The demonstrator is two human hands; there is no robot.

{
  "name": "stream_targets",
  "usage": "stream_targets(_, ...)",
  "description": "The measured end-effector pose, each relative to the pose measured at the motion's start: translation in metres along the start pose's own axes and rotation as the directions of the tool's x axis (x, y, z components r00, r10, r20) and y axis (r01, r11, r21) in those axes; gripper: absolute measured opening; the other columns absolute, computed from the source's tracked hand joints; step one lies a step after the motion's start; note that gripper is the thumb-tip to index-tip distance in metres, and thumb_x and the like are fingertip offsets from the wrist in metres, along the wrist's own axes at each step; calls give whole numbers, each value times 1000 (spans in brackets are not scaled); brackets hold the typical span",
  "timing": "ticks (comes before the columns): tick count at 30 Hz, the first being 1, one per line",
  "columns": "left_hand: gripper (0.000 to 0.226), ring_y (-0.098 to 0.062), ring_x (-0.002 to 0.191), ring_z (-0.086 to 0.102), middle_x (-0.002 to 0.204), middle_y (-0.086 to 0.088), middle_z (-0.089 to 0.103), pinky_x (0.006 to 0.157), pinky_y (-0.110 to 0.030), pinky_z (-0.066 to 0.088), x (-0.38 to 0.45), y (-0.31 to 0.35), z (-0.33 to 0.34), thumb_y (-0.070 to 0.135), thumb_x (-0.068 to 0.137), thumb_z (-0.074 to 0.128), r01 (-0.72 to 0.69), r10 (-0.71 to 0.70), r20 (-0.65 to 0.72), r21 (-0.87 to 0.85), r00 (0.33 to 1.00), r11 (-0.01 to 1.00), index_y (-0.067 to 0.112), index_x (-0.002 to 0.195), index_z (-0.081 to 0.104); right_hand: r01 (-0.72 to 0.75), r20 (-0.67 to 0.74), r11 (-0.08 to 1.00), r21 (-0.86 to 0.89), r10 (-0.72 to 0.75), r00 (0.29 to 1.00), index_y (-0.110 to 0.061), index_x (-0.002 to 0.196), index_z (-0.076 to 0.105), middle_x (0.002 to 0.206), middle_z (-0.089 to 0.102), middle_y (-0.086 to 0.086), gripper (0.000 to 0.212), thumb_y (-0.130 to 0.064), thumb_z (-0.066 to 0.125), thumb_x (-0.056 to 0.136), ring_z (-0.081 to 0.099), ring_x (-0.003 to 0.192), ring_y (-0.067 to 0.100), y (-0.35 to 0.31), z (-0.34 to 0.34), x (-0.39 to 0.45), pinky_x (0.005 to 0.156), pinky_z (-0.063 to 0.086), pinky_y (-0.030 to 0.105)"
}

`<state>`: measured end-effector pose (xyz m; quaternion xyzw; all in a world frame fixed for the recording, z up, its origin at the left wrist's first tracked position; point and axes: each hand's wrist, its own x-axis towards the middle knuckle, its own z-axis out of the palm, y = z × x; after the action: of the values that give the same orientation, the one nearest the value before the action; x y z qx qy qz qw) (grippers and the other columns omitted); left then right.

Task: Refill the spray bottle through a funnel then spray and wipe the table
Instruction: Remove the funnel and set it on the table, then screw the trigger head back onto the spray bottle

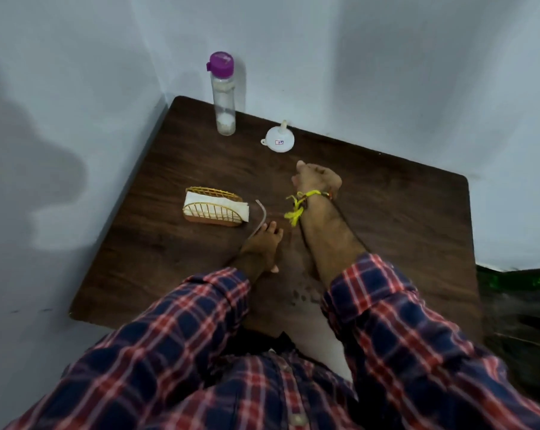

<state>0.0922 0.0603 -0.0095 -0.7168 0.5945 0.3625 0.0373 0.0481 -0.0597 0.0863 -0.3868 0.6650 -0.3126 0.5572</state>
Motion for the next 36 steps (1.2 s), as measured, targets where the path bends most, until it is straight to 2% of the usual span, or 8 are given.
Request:
stream_targets(3,52,-22,125,53,133,-4,59,103,-27,35,-27,-15,-10,27,80,77,-52,-7,-237,-241,971,969,18,129,62,104,-48,993,64,-101,994,-9,71,67,68,67,7,14,-7,77,80,63,54,14,12,-8,-37,51,56,23)
stream_targets(7,19,-8,94,66,100,9,73,87,-26,52,-77,-50,-1,24,83,72,-65,-279,-585,-497,761,865,24,102,73,335,187,919,-206,-300,936,-18,68,72,69,73,-1,11,-17,81,75,72,69,18,53,-30,-80,66,59,32)
stream_targets(11,23,-13,103,64,110,4,70,91,-33,53,-114,-92,21,15,90,64,138,-488,-525,-569,697,810,22,111,68,563,562,693,-451,-269,782,-19,89,75,86,73,-6,11,-21,79,79,68,81,8,101,-39,-118,76,55,26)
stream_targets(15,35,-23,118,59,128,-1,64,101,-35,47,-123,-115,36,19,92,61,303,-535,-377,-524,756,796,24,127,61,807,803,273,-524,-156,574,-19,124,62,119,59,4,51,-33,77,77,57,109,25,152,-34,-124,93,47,36)
stream_targets(19,41,-24,126,53,139,-3,56,105,-34,42,-124,-118,46,20,96,55,311,-508,-356,-483,785,819,23,137,53,881,888,-125,-457,3,461,-24,147,35,148,34,10,83,-40,76,77,40,128,36,175,-28,-129,98,44,49)
stream_targets(22,45,-25,131,49,144,-5,51,109,-34,39,-125,-121,49,15,97,52,318,-507,-353,-473,786,822,20,142,48,874,888,-244,-421,86,452,-25,148,28,152,25,9,86,-41,75,78,40,127,37,185,-21,-135,96,43,50)
stream_targets(31,58,-24,137,42,149,-8,44,114,-33,34,-133,-123,56,-1,93,47,236,-468,-364,-528,805,816,20,147,41,905,917,-209,-369,75,391,-10,133,50,141,43,17,48,-35,54,93,48,117,40,191,-16,-128,93,44,47)
stream_targets(36,63,-27,126,52,141,-13,52,108,-33,42,-137,-114,48,-5,89,50,218,-487,-349,-587,801,779,19,147,42,931,890,166,-325,-278,360,-15,111,63,114,58,4,39,-38,70,79,57,100,26,172,-32,-130,84,49,38)
